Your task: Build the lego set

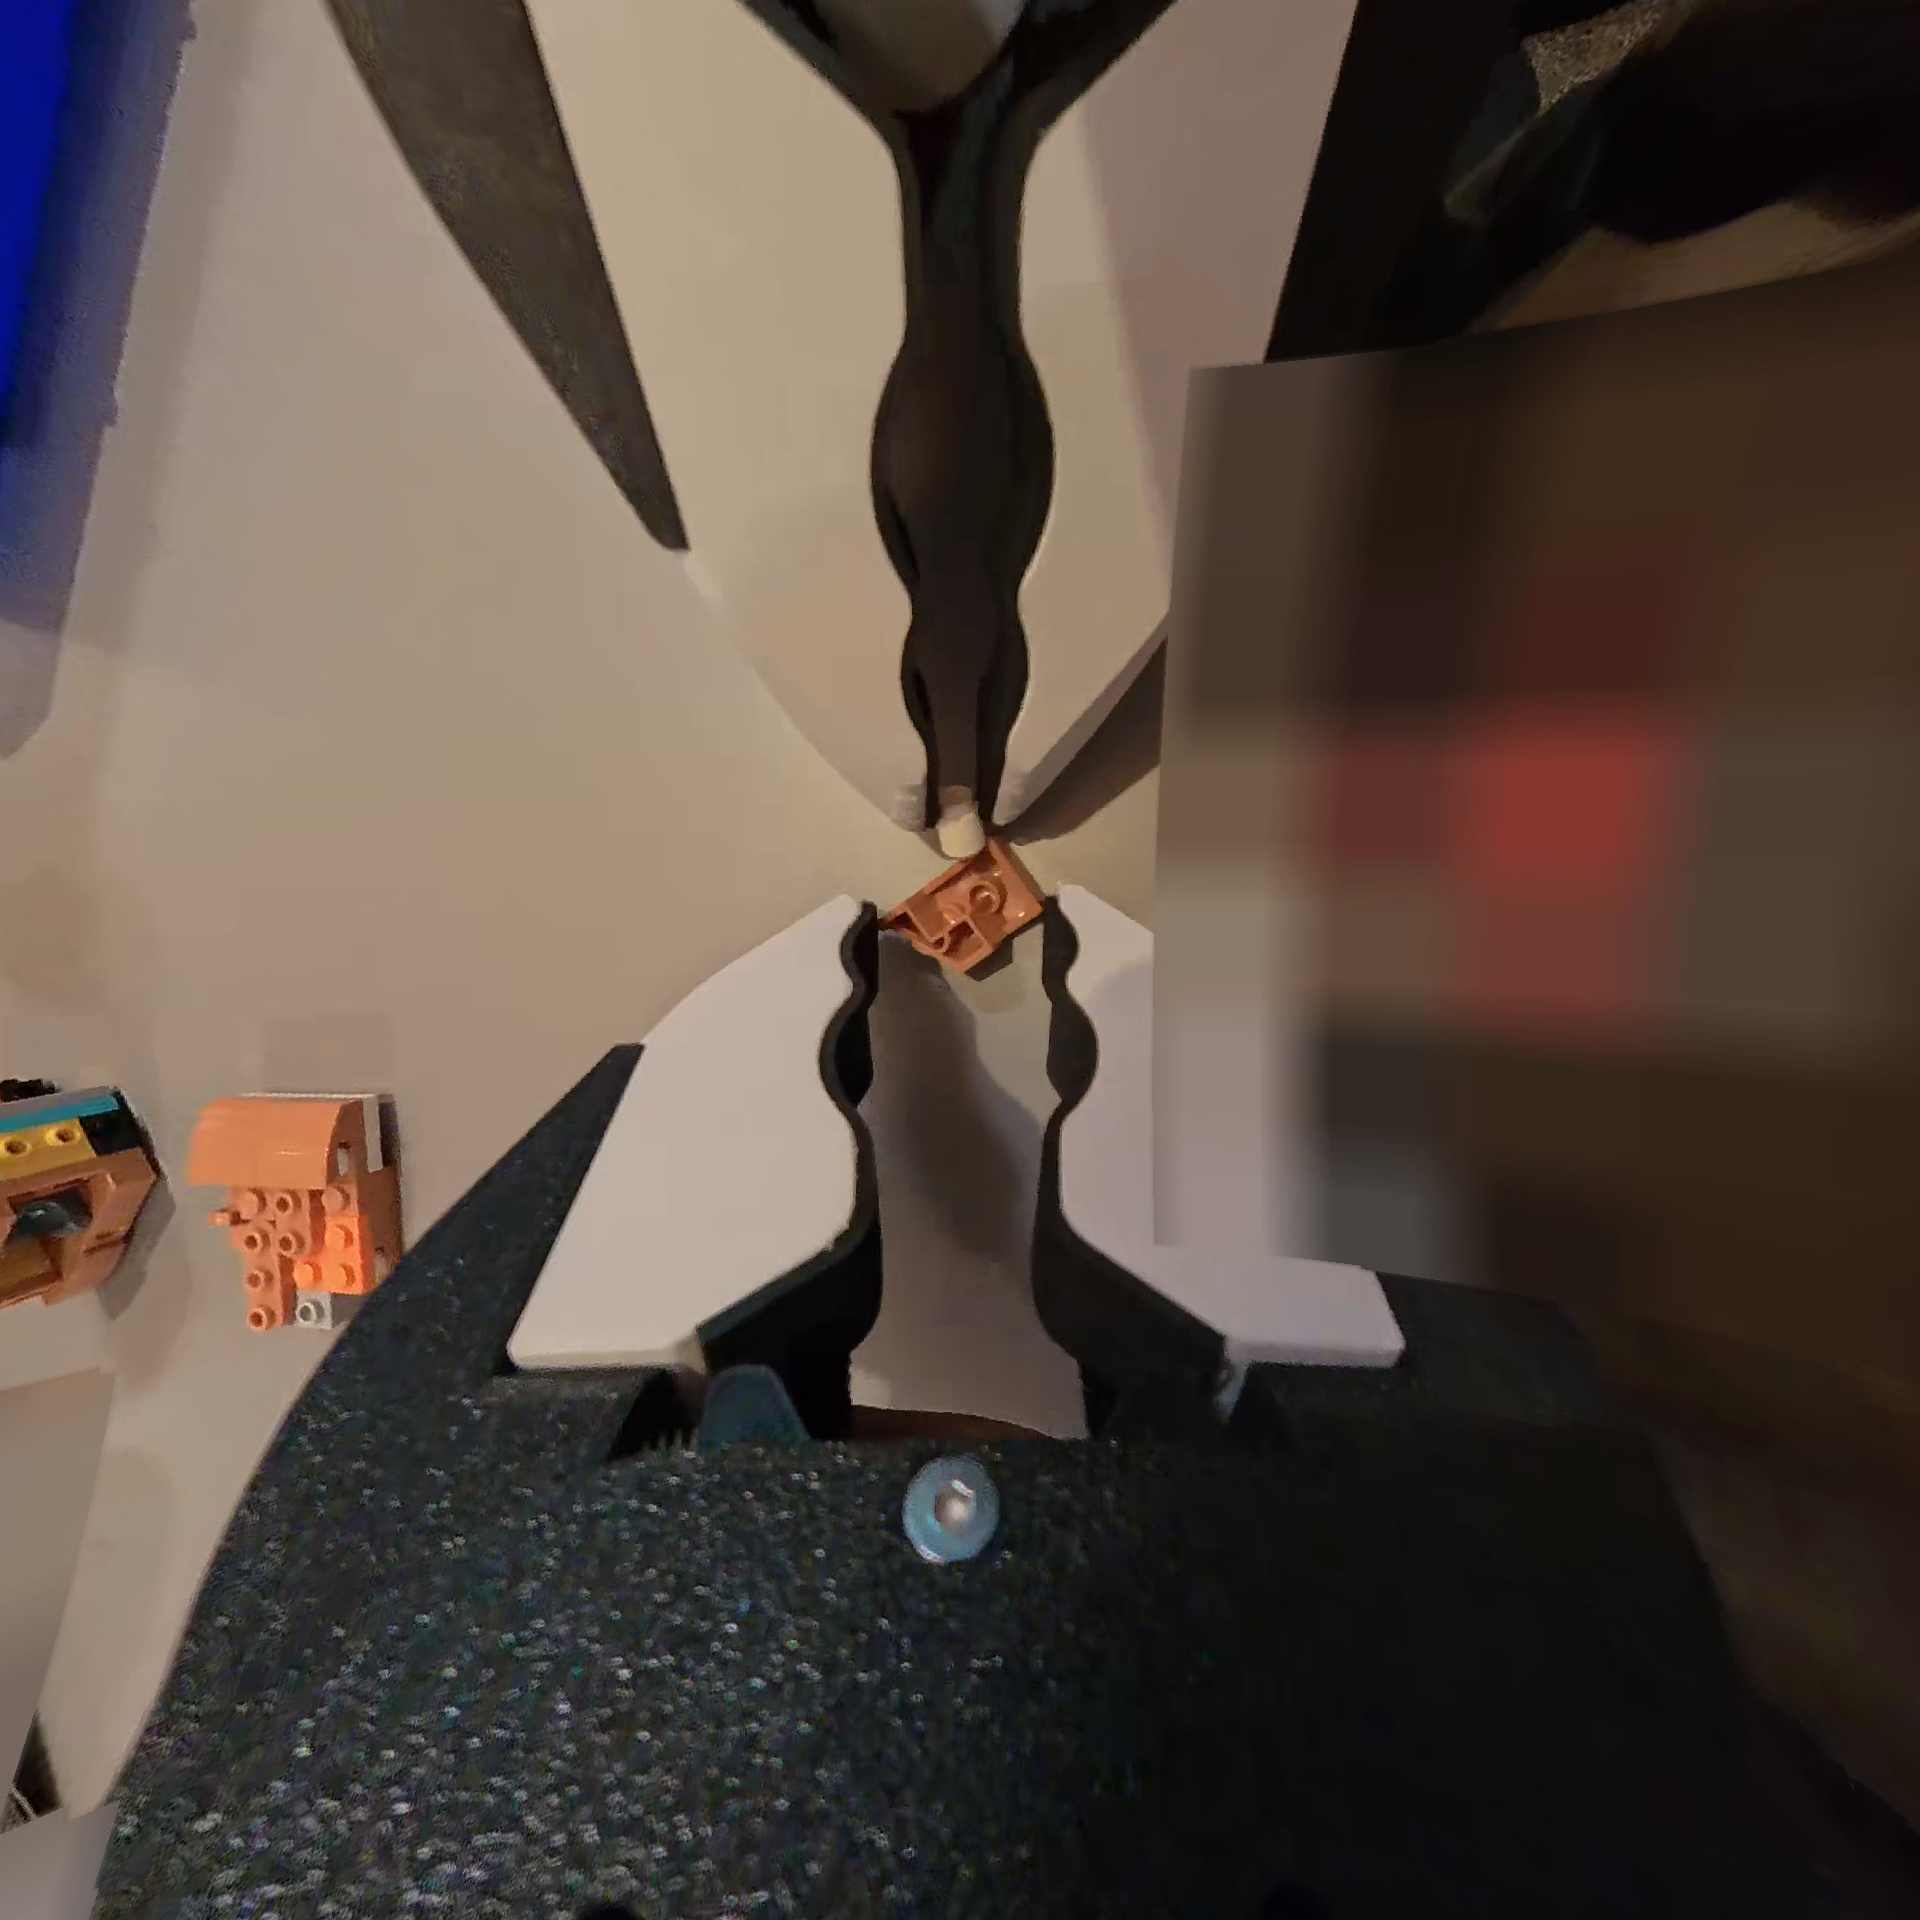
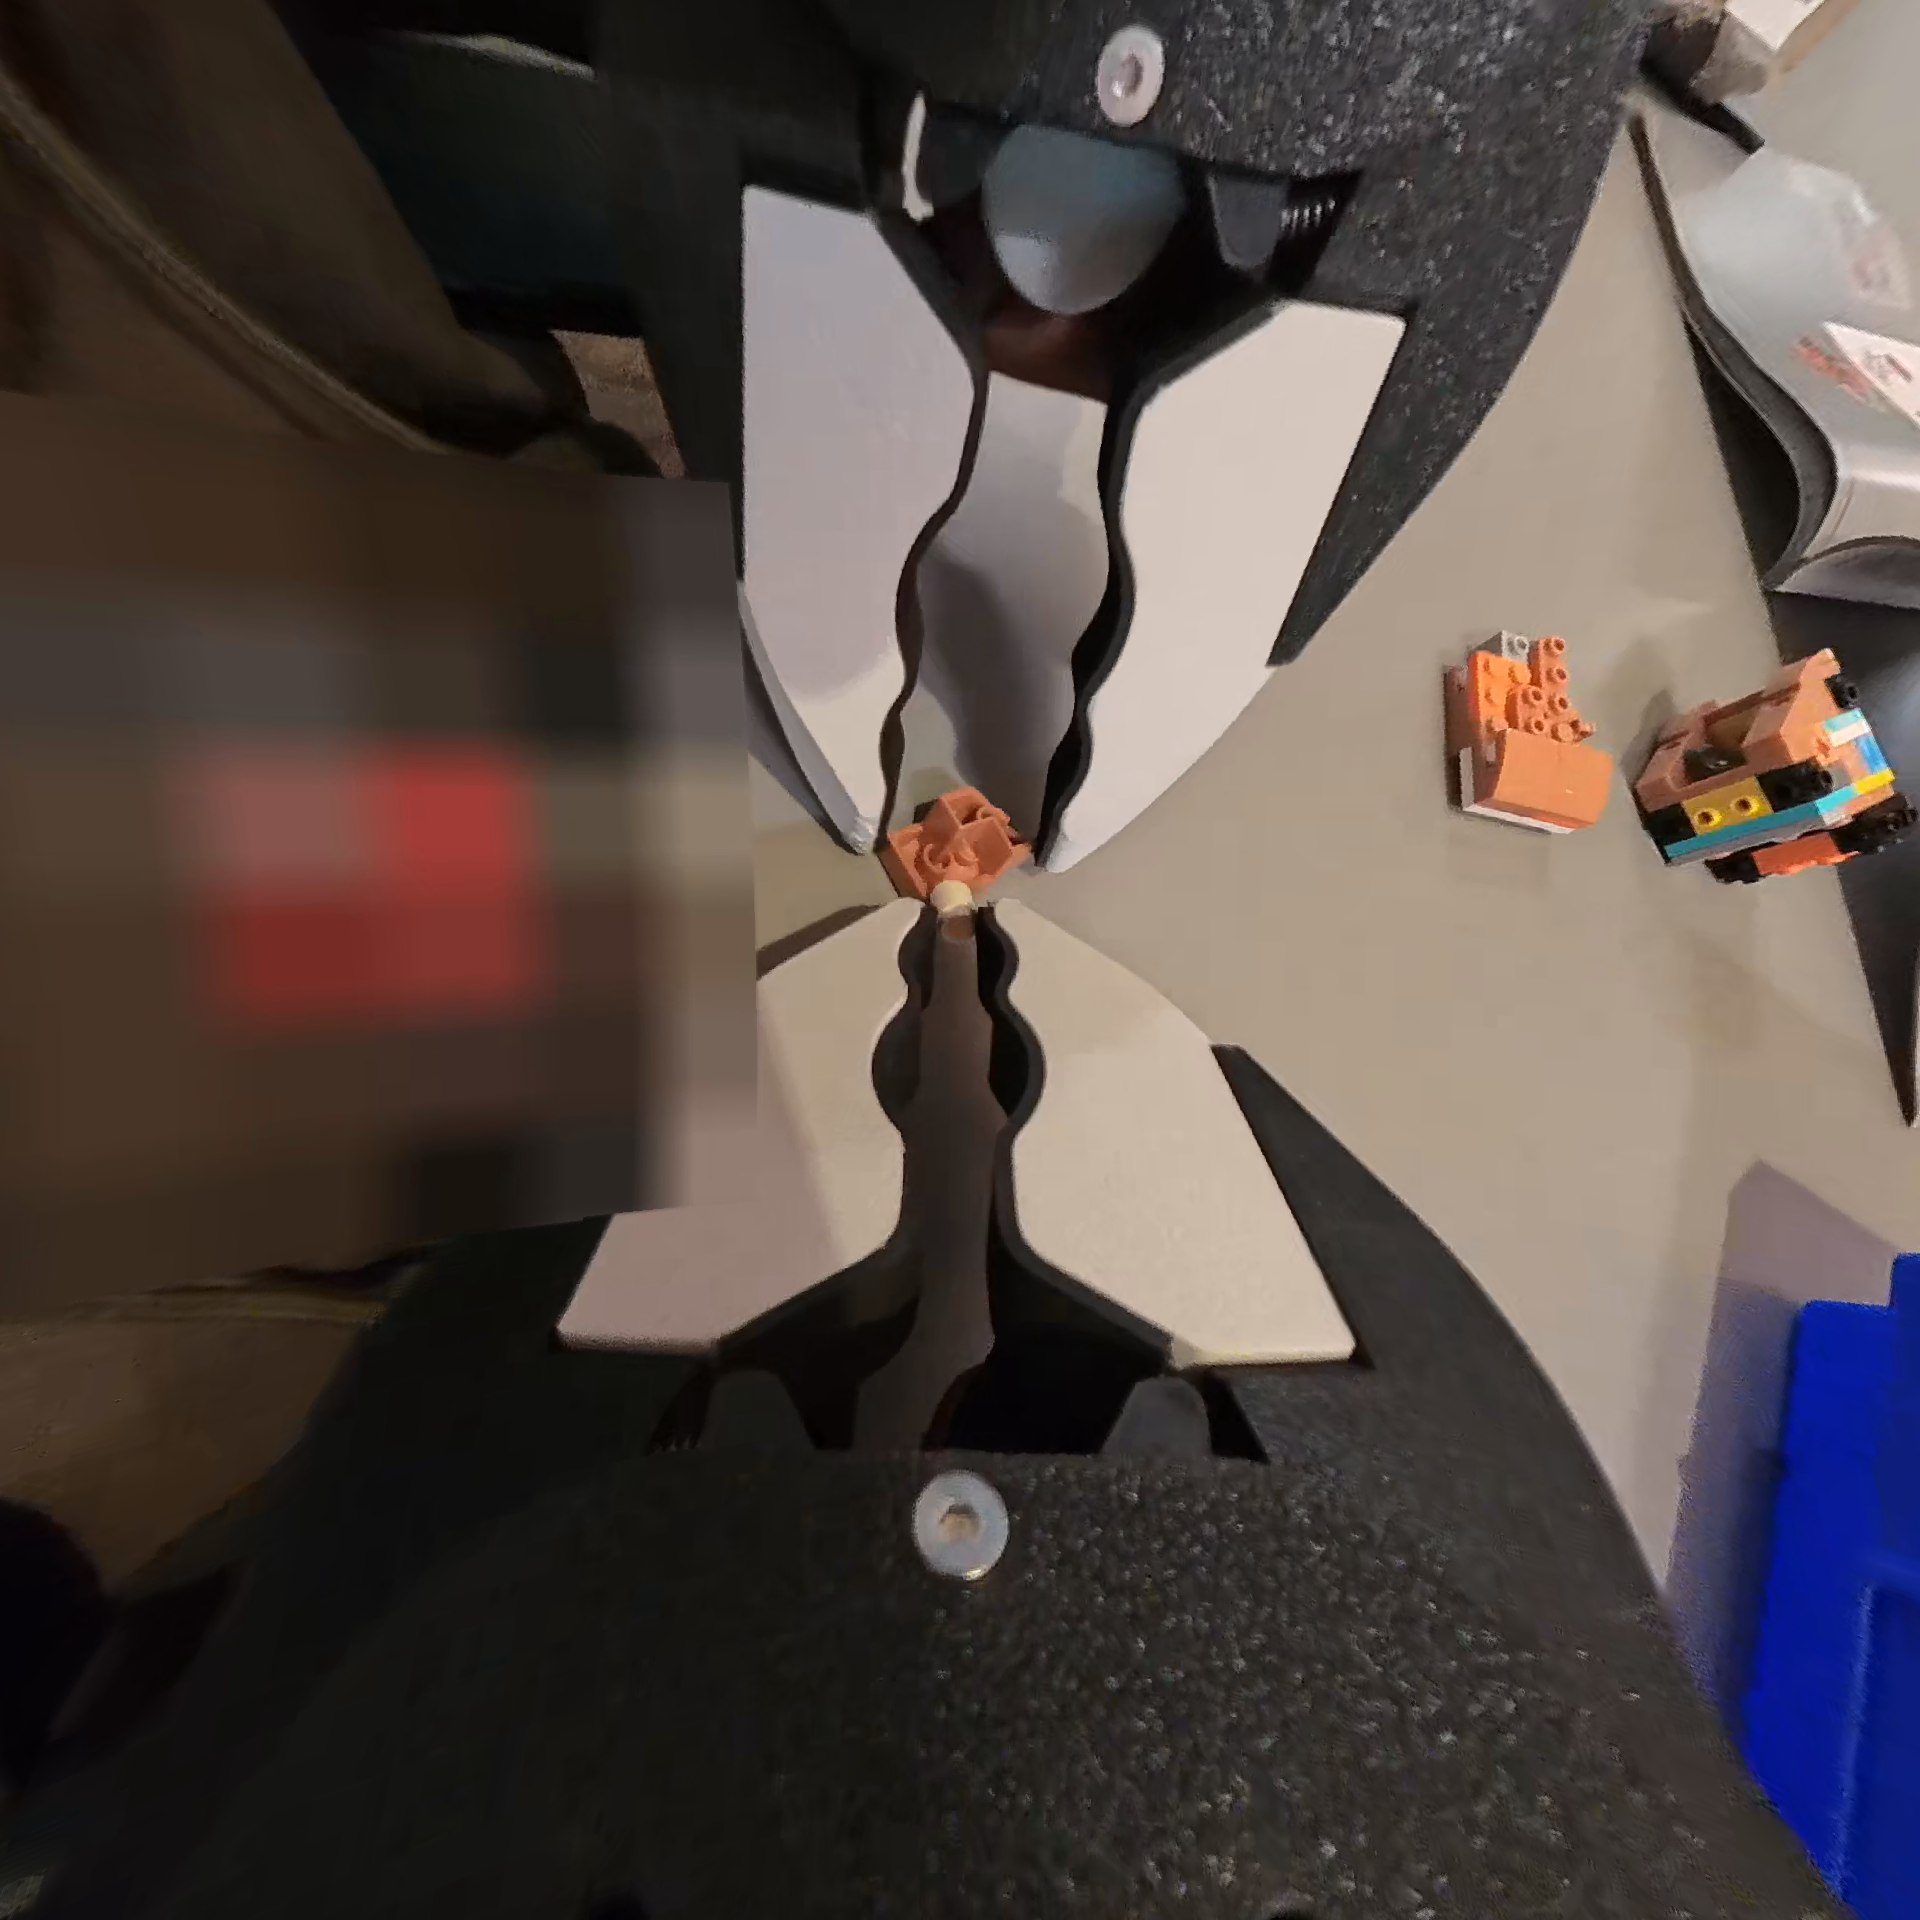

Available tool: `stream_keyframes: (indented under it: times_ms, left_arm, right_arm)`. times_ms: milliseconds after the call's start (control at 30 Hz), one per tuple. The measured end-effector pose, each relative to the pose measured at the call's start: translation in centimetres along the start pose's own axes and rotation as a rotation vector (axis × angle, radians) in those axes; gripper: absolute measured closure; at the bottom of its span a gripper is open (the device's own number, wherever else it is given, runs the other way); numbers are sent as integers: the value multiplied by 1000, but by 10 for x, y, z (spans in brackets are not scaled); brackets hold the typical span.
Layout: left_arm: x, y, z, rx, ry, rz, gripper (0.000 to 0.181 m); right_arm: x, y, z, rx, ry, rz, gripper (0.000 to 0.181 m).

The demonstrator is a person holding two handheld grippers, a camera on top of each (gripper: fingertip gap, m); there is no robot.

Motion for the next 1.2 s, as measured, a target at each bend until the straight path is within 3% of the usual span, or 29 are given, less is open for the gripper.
stream_keyframes:
  times_ms: [1200]
  left_arm:
    - [-4, 3, 0, 37, -92, 19, 151]
  right_arm:
    - [-3, 0, 1, -55, 122, -114, 174]
Point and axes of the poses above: each gripper's, where its closed fingertips meet, z out along the fingers, x out of its underside, y = z × x across the jaws, the point moved 4 cm from there along -z, back along the fingers, and after that the axes turned 5 degrees about x, right-handed, at the moved point
